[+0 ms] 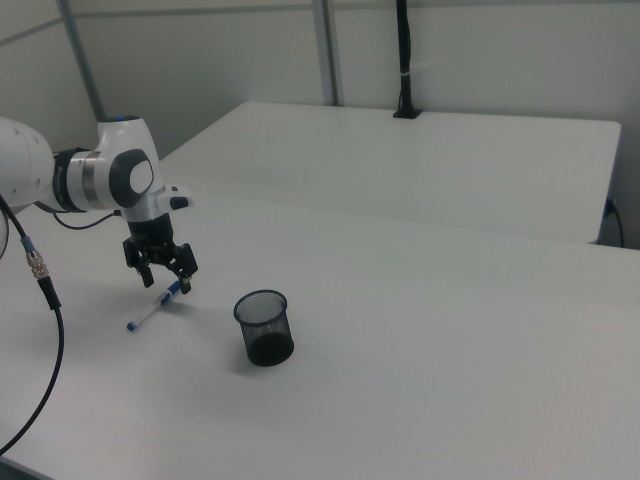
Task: Insert the marker
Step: 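Move the gripper down over the white marker's blue-capped end, then close the gripper on the marker near its blue cap and lift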
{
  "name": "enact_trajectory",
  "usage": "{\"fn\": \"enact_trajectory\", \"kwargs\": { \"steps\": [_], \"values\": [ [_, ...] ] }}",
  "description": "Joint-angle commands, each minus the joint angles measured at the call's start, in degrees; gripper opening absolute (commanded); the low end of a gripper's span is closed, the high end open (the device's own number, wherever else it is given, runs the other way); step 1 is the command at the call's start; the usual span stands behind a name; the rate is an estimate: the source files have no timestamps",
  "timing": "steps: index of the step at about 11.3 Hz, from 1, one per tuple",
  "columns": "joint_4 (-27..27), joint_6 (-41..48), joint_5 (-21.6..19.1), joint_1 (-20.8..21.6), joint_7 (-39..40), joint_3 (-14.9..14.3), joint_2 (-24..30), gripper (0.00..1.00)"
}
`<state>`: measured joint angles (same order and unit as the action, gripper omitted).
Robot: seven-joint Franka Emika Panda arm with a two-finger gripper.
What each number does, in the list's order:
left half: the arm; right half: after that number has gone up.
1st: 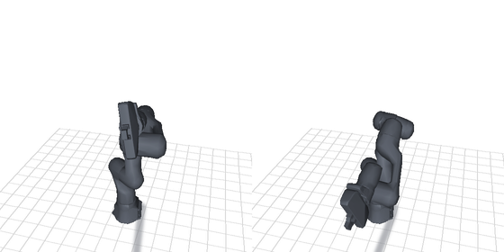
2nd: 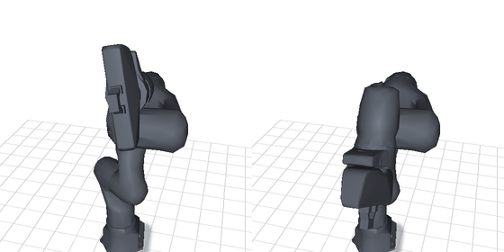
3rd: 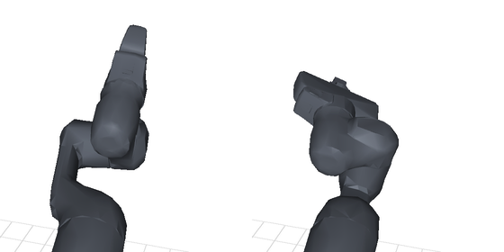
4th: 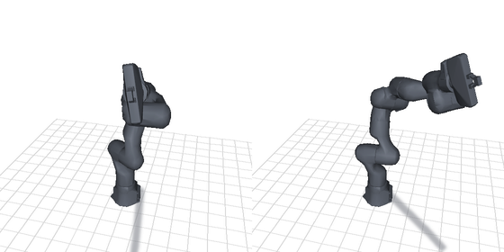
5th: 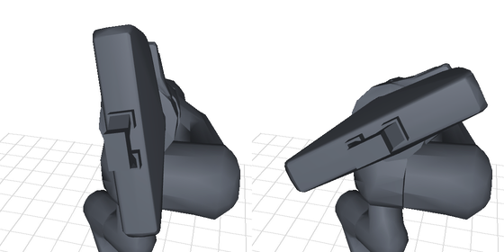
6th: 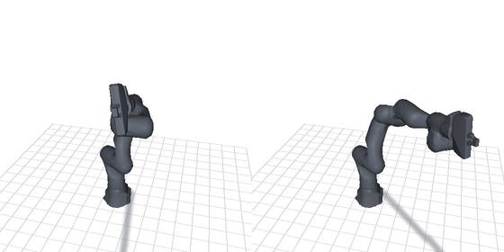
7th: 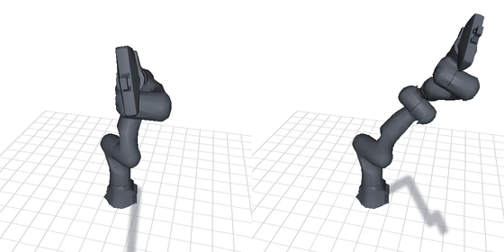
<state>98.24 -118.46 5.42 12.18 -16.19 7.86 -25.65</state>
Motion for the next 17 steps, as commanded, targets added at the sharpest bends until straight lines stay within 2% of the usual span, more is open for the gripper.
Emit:
{"fn": "enact_trajectory", "kwargs": {
  "steps": [1,2,4,8,9,11,14,17],
  "values": [
    [-0.77,-3.61,1.78,0.91,-4.97,-0.47,-1.85,1.00],
    [-0.85,-3.79,3.36,0.91,-6.65,-0.39,-2.29,0.96],
    [-0.86,-4.84,4.95,0.91,-8.07,-0.47,-2.91,0.79],
    [-0.59,-5.02,5.39,0.82,-8.24,-0.47,-3.00,0.20],
    [-0.59,-5.54,5.31,0.82,-8.59,-0.47,-2.91,0.13],
    [-0.50,-7.47,5.31,0.74,-10.08,-0.47,-3.00,0.07],
    [-0.94,-7.66,5.22,0.56,-11.31,-0.82,-2.39,0.07],
    [-0.94,-6.96,5.22,-2.15,-12.11,-1.70,3.65,0.07]
  ]
}}
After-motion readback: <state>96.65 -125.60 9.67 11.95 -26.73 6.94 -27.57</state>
